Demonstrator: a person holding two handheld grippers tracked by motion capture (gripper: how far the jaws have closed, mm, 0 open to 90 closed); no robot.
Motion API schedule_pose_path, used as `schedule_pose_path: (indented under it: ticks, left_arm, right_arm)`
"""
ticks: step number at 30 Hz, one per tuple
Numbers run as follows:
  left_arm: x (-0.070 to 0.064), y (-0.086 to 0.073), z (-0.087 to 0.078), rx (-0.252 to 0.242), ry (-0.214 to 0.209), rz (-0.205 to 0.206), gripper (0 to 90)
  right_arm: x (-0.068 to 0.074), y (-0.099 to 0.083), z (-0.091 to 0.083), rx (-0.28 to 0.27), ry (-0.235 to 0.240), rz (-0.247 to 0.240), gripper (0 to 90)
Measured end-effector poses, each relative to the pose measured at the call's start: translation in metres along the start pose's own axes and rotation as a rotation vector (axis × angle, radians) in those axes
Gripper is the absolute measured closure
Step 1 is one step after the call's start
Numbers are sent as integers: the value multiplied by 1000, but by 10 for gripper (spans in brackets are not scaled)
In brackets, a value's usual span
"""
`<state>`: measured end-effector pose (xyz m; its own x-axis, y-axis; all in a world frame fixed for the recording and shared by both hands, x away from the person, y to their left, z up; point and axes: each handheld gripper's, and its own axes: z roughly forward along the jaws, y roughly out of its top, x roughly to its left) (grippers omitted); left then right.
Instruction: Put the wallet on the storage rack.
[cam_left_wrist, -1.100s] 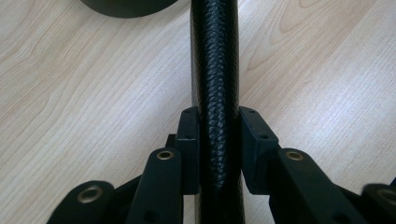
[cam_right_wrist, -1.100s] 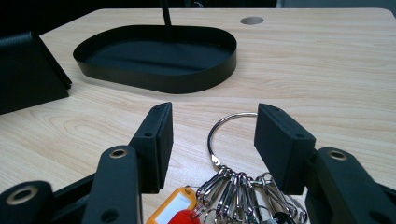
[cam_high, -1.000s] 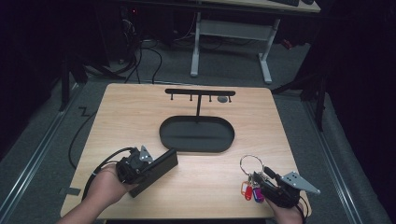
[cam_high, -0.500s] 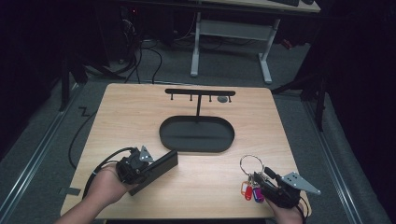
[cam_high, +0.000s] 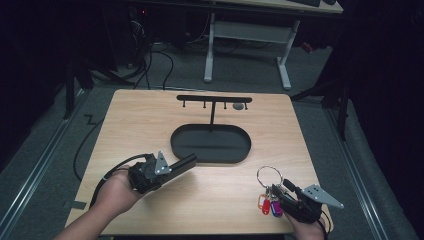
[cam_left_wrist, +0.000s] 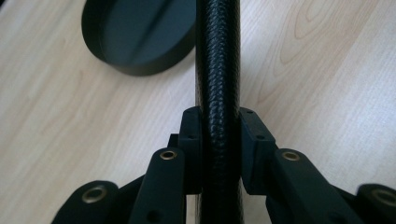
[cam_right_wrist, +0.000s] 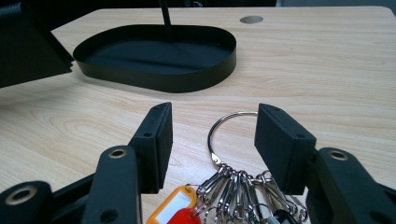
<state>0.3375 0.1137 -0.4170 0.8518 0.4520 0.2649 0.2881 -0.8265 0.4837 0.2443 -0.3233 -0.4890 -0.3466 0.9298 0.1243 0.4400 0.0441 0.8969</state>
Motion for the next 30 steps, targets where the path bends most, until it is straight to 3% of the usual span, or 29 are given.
schedule_pose_path:
  ticks: [6, 19, 30]
  left_arm:
    - [1, 12, 2, -19, 50, 76, 738]
    - [5, 42, 12, -10, 137, 239, 736]
    - [6, 72, 33, -37, 193, 364, 736]
  right_arm:
    - [-1, 0, -1, -3, 0, 0, 472]
    - [-1, 1, -1, -6, 2, -2, 472]
    - [-1, 1, -2, -11, 3, -4, 472]
